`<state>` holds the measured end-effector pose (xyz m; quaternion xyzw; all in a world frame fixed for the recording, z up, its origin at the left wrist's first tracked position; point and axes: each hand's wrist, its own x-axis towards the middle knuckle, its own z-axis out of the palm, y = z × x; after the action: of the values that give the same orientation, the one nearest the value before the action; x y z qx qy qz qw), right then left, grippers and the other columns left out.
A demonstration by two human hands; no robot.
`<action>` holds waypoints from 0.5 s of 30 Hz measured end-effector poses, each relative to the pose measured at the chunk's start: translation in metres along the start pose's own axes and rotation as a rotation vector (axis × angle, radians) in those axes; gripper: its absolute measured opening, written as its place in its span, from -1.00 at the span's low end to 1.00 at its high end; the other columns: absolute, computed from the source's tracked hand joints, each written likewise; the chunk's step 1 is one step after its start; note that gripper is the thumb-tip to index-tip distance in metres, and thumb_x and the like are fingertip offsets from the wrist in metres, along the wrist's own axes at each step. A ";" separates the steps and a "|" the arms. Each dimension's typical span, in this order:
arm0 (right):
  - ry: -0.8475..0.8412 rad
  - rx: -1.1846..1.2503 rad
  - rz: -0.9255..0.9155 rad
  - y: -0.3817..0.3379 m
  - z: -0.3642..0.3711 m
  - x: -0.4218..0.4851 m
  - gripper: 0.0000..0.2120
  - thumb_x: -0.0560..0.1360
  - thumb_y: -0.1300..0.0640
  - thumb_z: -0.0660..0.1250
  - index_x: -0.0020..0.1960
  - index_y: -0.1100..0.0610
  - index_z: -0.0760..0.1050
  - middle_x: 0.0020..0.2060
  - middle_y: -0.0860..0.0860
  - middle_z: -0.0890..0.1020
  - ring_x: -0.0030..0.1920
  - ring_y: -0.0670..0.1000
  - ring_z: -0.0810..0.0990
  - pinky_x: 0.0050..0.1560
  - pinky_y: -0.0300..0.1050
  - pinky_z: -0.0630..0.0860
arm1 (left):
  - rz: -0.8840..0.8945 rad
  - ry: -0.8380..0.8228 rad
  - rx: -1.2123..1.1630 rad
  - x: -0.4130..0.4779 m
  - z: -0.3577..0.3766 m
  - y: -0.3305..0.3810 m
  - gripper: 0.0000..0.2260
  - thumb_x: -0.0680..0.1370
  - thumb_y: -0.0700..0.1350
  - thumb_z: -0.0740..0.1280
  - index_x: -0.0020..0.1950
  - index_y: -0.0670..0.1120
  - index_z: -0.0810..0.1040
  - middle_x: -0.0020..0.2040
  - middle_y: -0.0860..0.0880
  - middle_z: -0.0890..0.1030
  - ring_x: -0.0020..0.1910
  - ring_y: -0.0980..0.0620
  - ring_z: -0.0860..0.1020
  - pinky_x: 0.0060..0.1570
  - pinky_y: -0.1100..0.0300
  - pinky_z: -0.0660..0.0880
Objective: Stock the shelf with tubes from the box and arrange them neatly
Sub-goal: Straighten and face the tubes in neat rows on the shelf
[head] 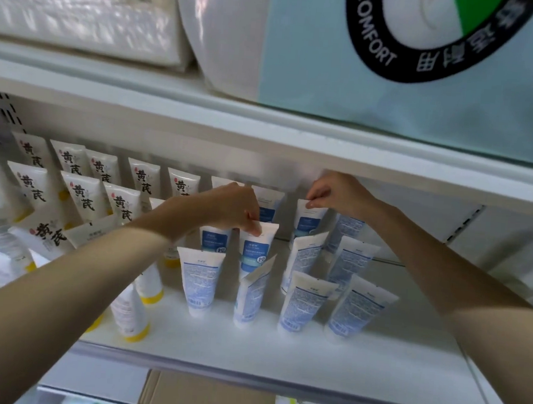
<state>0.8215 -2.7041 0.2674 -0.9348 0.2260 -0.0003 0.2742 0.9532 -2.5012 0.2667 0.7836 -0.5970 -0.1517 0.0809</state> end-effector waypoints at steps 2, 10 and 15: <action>0.013 0.004 0.016 0.003 0.001 0.002 -0.92 0.47 0.14 0.40 -0.16 -0.01 0.55 -0.39 -0.50 0.53 -0.15 -0.21 0.50 0.13 -0.11 0.37 | 0.001 0.008 -0.010 -0.001 0.000 0.000 -0.76 0.53 0.01 0.34 0.04 -0.13 0.65 -0.04 -0.07 0.65 -0.18 0.03 0.52 -0.16 0.24 0.34; 0.074 0.102 0.060 0.001 0.001 -0.003 -0.92 0.47 0.19 0.40 -0.04 0.17 0.58 -0.24 -0.18 0.55 -0.05 -0.04 0.52 0.09 -0.18 0.36 | 0.010 0.023 -0.012 -0.004 0.001 0.000 -0.76 0.53 0.00 0.34 0.04 -0.14 0.65 -0.04 -0.09 0.66 -0.15 0.01 0.54 -0.16 0.24 0.34; 0.108 0.067 0.056 0.002 0.003 -0.001 -0.95 0.46 0.17 0.41 -0.09 0.10 0.56 -0.25 -0.22 0.54 -0.03 -0.05 0.53 0.12 -0.16 0.41 | 0.007 0.023 -0.014 -0.004 0.002 0.001 -0.75 0.52 -0.01 0.34 0.06 -0.14 0.64 -0.01 -0.09 0.66 -0.17 0.03 0.54 -0.18 0.27 0.34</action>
<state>0.8198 -2.7036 0.2634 -0.9169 0.2665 -0.0507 0.2927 0.9506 -2.4978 0.2661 0.7825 -0.5978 -0.1465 0.0938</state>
